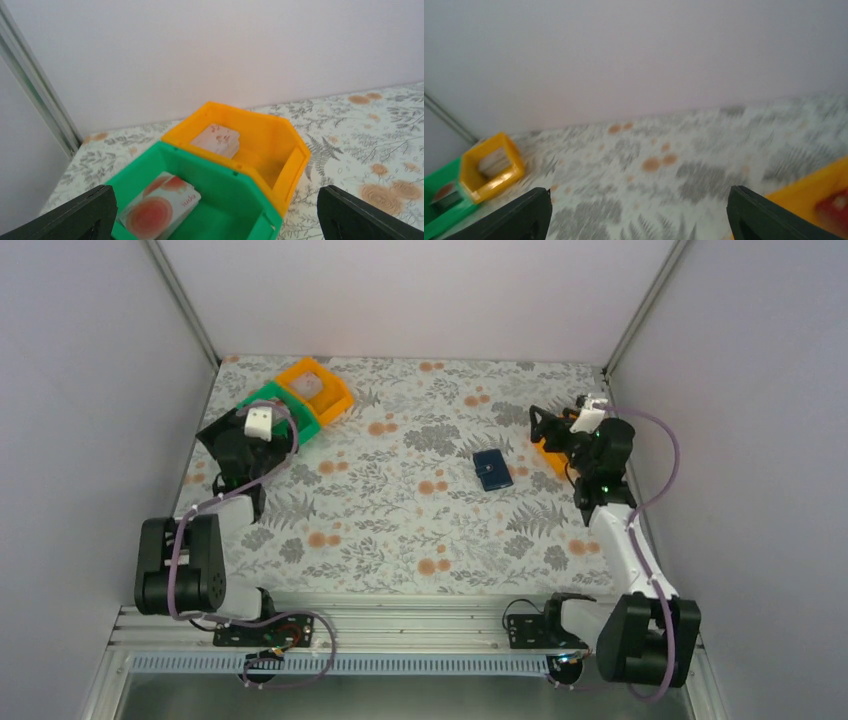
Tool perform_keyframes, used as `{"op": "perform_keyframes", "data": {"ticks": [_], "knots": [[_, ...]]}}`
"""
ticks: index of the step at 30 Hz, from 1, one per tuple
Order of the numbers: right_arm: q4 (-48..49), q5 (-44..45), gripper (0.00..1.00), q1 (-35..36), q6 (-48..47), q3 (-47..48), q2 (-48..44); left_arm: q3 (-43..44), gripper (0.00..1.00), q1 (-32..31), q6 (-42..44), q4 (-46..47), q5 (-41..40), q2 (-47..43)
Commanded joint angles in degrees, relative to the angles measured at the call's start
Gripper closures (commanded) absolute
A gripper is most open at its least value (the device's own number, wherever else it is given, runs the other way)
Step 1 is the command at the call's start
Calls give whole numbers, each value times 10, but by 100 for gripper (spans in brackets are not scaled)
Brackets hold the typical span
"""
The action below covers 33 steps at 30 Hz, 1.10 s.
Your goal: Take the credit cards out of the card holder
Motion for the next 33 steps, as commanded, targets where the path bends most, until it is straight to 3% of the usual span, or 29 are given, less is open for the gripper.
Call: {"op": "perform_keyframes", "data": {"ticks": [1, 6, 9, 13, 16, 18, 19, 24, 33], "knots": [[-236, -63, 15, 9, 11, 46, 55, 55, 0, 11, 16, -164, 63, -37], [-329, -44, 33, 60, -3, 103, 127, 197, 0, 12, 82, -407, 130, -32], [-379, 30, 31, 98, -14, 143, 171, 262, 0, 13, 123, -522, 176, -18], [-447, 102, 29, 122, -35, 178, 259, 301, 0, 12, 195, -610, 224, -19], [-475, 147, 22, 151, -47, 185, 307, 332, 0, 12, 250, -676, 274, -10], [-484, 169, 2, 167, -50, 191, 330, 343, 0, 12, 263, -701, 301, -3], [-486, 174, 1, 172, -54, 196, 347, 344, 0, 12, 263, -705, 314, 0], [-488, 171, 1, 184, -74, 227, 396, 340, 0, 10, 253, -703, 369, 11], [-529, 228, 1, 192, -91, 294, 482, 333, 0, 8, 250, -694, 374, 22]]}}
